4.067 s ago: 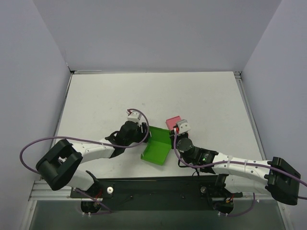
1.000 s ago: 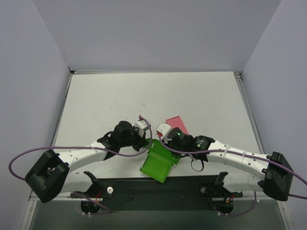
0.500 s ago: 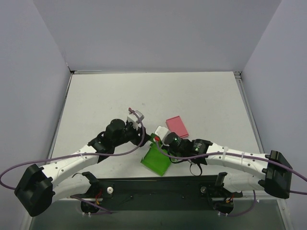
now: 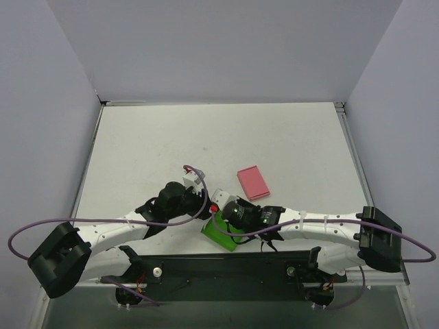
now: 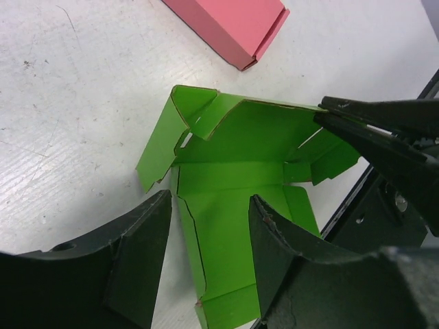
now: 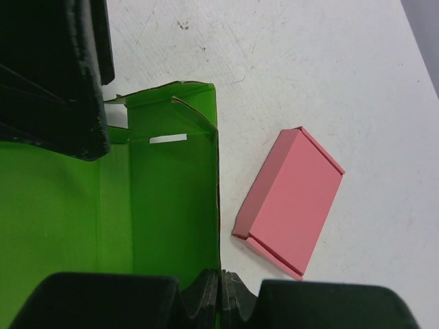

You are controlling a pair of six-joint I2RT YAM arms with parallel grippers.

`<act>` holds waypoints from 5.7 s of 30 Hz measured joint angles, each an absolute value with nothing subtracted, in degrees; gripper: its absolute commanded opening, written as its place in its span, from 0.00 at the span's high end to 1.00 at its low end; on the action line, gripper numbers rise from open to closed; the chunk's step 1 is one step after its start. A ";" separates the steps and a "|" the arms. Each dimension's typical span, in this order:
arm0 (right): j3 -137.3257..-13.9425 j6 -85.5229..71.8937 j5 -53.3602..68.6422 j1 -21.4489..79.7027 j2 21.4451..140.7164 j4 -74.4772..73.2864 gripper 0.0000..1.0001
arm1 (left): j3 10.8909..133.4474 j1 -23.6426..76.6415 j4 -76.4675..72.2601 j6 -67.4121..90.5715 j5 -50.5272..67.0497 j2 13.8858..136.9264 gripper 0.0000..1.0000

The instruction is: Fold the paper box

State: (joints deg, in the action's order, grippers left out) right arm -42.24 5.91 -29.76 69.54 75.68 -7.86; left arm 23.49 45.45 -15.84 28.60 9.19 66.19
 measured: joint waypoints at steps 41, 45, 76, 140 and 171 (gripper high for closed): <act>-42.22 5.93 -34.54 71.42 76.66 -6.92 1.00 | 25.50 53.36 -28.27 32.36 -3.55 81.52 0.51; -42.17 5.69 -34.54 71.40 76.73 -7.29 1.00 | 25.50 53.71 -30.22 32.40 -3.49 83.99 0.51; -39.90 6.13 -37.74 72.18 75.31 -2.11 1.00 | 37.17 50.37 -6.81 37.69 -7.27 66.06 0.41; -39.99 2.50 -35.38 74.26 76.01 -3.81 0.51 | 31.27 49.39 -18.26 42.83 -2.70 80.49 0.72; -35.09 -7.53 5.48 51.27 78.37 2.50 0.52 | 29.61 49.39 -18.24 38.46 -2.15 76.01 0.70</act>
